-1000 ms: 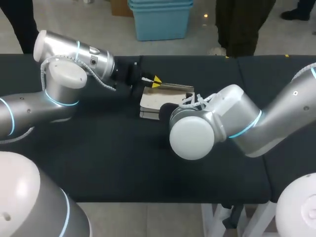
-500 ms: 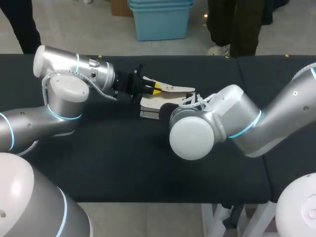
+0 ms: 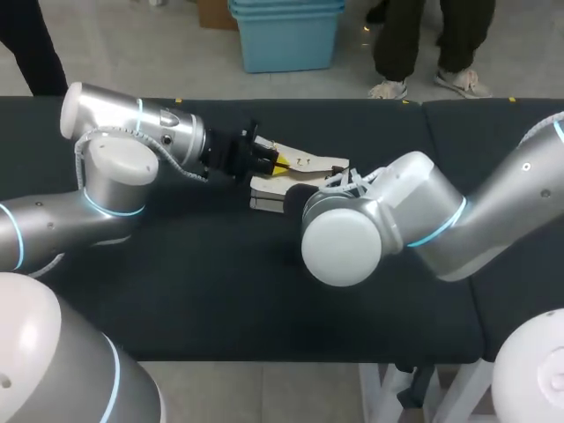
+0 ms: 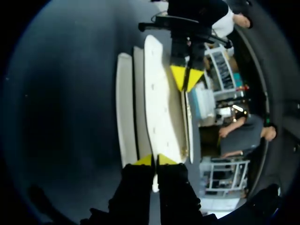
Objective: Pick up the bag, open it, inspect its contents, close it, and place it on the opposite side
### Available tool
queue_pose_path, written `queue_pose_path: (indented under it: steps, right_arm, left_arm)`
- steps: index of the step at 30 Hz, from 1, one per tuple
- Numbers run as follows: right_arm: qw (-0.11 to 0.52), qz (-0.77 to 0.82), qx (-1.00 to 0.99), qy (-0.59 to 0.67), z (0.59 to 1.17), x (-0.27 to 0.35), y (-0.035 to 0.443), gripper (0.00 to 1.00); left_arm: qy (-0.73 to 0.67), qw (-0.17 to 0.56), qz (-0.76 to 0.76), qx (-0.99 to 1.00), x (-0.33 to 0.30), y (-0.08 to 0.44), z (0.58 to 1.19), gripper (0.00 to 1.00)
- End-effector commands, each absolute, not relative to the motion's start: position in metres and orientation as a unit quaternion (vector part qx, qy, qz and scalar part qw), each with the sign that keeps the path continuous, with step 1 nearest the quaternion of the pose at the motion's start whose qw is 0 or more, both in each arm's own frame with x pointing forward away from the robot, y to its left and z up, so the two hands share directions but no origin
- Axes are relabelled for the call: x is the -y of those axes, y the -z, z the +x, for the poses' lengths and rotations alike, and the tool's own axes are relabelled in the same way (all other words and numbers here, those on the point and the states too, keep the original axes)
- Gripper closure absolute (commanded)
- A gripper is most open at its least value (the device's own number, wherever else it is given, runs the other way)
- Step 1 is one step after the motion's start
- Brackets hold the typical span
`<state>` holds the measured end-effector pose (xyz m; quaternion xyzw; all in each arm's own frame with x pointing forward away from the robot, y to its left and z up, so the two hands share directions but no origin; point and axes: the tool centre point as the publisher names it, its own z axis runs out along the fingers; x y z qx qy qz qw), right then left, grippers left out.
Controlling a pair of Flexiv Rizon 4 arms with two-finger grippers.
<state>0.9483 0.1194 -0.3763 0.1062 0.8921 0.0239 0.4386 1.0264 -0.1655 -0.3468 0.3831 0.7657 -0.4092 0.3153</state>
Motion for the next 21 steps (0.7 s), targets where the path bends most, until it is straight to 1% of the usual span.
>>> queue_pose_path:
  steps: [1, 10, 21]
  right_arm:
    - [0.459, 0.100, -0.882, -0.037, 0.947, -0.117, 0.382, 1.00]
    - [0.459, 0.100, -0.882, -0.037, 0.947, -0.117, 0.382, 1.00]
    - [0.459, 0.100, -0.882, -0.037, 0.947, -0.117, 0.382, 1.00]
  left_arm:
    - [0.411, 0.326, 0.392, -0.756, 0.164, 0.354, 1.025, 1.00]
    - [0.400, 0.341, 0.422, -0.739, 0.161, 0.367, 1.023, 1.00]
    - [0.406, 0.344, 0.407, -0.742, 0.176, 0.372, 1.024, 1.00]
